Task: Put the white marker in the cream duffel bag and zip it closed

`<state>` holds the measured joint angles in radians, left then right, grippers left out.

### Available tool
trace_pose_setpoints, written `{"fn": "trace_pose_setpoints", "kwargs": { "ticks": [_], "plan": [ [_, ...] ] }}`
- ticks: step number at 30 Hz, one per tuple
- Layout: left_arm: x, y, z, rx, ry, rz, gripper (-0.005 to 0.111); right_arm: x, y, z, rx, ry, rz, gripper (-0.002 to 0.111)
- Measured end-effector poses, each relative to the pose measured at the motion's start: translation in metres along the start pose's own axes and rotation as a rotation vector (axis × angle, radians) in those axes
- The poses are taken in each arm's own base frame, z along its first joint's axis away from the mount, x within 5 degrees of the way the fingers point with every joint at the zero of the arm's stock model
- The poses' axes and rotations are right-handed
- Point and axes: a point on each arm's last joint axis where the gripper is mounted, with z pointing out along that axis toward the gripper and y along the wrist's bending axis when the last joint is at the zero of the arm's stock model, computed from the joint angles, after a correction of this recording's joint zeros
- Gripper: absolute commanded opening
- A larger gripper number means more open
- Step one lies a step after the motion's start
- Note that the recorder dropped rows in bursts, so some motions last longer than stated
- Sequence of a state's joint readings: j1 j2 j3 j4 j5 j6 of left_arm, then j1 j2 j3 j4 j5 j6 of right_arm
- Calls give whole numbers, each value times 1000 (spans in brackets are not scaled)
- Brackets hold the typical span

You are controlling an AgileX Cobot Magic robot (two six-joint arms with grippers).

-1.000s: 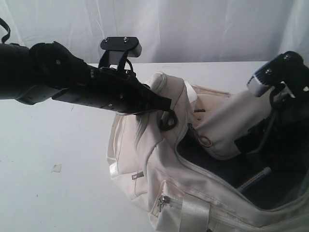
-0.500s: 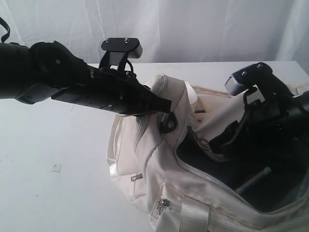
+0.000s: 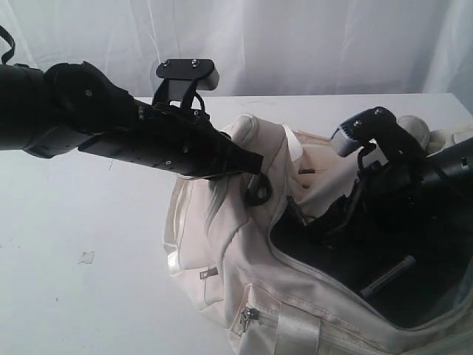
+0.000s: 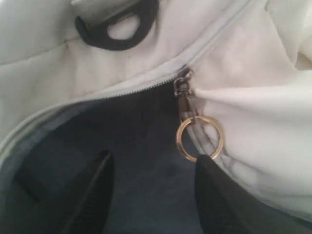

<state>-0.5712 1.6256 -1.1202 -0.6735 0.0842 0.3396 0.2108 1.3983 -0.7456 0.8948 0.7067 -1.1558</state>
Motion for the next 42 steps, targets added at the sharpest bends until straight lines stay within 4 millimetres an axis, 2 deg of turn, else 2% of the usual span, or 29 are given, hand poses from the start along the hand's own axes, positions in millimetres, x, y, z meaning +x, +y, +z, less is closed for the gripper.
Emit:
{"fn": "trace_pose_setpoints", "kwargs": {
  "ticks": [11, 18, 23, 32, 42],
  "plan": [
    [0, 0, 0, 1, 2, 0, 5, -2, 10, 14, 106, 85, -319, 49],
    [0, 0, 0, 1, 2, 0, 5, 1, 3, 32, 152, 126, -379, 48],
    [0, 0, 0, 2, 3, 0, 5, 1, -3, 40, 184, 130, -379, 32],
    [0, 0, 0, 1, 1, 0, 5, 0, -5, 41, 201, 121, -380, 1],
    [-1, 0, 0, -2, -5, 0, 5, 1, 3, 36, 147, 121, -350, 0]
  ]
}}
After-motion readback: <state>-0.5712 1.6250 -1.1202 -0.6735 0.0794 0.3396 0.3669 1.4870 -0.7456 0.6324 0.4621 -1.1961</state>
